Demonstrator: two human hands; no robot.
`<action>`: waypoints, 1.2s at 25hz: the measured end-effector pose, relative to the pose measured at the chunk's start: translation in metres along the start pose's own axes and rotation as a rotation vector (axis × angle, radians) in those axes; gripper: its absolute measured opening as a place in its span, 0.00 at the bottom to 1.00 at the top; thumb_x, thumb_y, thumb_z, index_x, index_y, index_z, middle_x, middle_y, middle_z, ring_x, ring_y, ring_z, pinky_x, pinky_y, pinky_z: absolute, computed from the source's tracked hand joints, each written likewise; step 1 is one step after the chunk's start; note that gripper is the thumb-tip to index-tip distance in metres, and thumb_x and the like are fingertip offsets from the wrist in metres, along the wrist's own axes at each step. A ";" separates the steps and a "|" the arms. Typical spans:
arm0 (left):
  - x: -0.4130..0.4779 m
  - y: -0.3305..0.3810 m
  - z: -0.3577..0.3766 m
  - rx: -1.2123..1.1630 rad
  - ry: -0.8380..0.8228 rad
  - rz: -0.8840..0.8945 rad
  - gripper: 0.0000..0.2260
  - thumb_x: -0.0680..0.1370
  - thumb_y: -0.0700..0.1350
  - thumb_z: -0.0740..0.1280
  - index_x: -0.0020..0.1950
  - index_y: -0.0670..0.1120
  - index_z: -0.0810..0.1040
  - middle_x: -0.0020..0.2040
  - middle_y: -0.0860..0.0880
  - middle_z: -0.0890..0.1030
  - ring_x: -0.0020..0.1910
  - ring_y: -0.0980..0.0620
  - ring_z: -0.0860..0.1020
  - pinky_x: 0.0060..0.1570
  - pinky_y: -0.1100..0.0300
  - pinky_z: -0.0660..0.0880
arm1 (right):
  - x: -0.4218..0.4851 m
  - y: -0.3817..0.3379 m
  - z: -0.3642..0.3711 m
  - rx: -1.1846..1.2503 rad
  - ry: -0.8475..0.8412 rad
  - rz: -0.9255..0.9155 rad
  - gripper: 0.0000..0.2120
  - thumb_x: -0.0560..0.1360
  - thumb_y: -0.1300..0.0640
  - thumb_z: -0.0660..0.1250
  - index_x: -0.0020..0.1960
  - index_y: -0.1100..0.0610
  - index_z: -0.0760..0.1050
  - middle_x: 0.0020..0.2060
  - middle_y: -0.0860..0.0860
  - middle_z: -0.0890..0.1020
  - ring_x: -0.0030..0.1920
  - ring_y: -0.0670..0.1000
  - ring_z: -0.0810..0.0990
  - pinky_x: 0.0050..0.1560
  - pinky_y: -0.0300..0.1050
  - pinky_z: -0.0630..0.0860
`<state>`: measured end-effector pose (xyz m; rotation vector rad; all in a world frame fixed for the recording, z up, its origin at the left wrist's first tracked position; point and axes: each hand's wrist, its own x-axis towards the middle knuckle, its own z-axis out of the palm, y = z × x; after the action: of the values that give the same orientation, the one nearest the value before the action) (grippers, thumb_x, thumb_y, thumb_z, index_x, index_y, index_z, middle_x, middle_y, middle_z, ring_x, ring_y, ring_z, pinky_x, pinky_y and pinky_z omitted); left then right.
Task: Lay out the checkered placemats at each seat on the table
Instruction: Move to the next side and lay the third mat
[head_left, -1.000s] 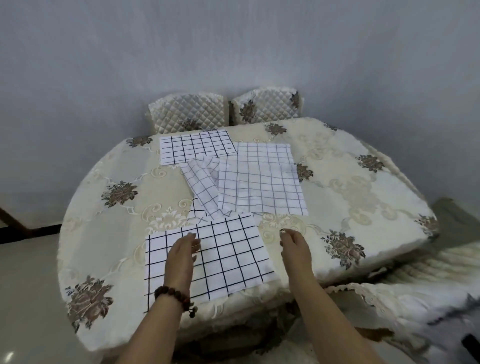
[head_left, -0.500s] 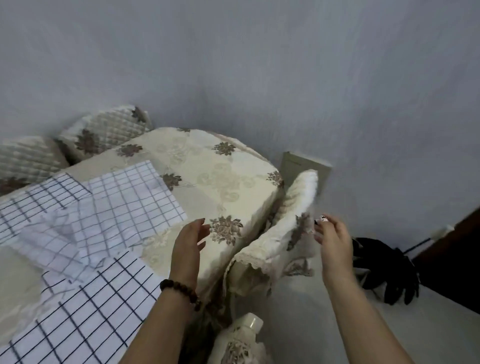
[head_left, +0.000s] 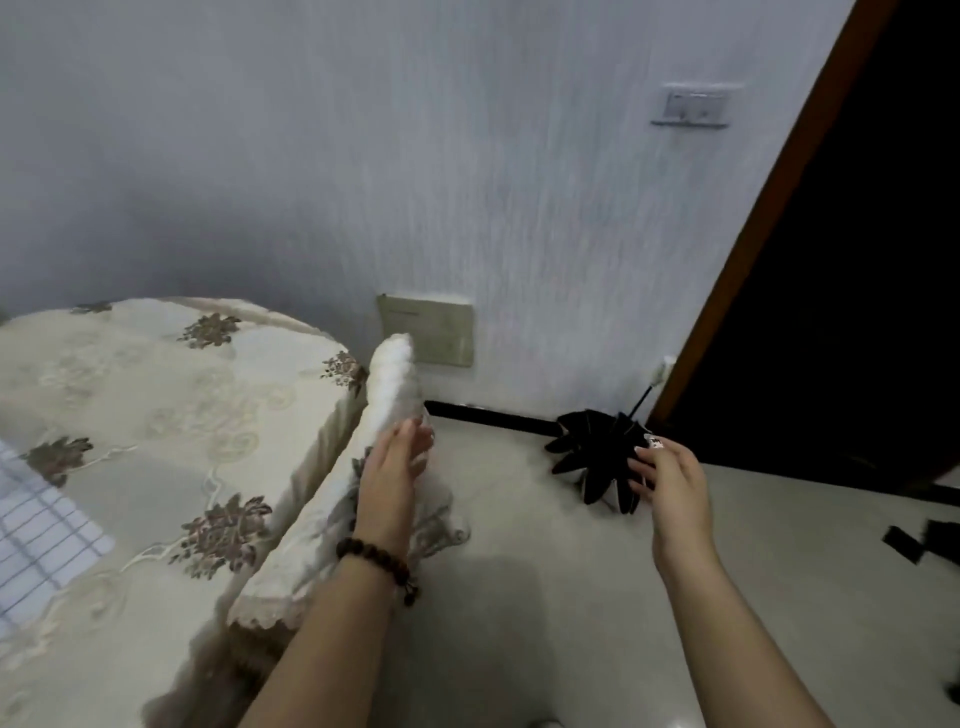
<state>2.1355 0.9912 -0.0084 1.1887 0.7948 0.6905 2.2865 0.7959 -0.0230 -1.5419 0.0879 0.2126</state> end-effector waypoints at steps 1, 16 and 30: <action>0.008 -0.005 0.020 0.020 -0.013 0.007 0.11 0.81 0.49 0.58 0.56 0.48 0.78 0.55 0.47 0.81 0.57 0.49 0.78 0.60 0.53 0.72 | 0.017 0.000 -0.005 0.007 0.006 0.012 0.08 0.77 0.57 0.59 0.46 0.47 0.75 0.48 0.51 0.81 0.52 0.52 0.80 0.54 0.49 0.76; 0.108 -0.013 0.160 0.088 0.098 0.064 0.11 0.81 0.49 0.58 0.57 0.47 0.76 0.57 0.48 0.79 0.59 0.52 0.77 0.63 0.51 0.71 | 0.183 -0.038 0.007 -0.002 -0.175 0.050 0.10 0.78 0.53 0.60 0.49 0.56 0.78 0.47 0.52 0.81 0.53 0.51 0.80 0.57 0.50 0.77; 0.223 0.049 0.057 -0.097 0.416 0.213 0.08 0.80 0.45 0.58 0.51 0.50 0.76 0.52 0.50 0.80 0.56 0.50 0.78 0.53 0.59 0.73 | 0.222 -0.059 0.216 -0.050 -0.508 -0.003 0.10 0.78 0.55 0.60 0.47 0.56 0.78 0.44 0.52 0.81 0.52 0.53 0.80 0.54 0.51 0.77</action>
<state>2.3036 1.1542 0.0118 1.0636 0.9739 1.1647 2.4980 1.0285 -0.0011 -1.4954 -0.3228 0.6002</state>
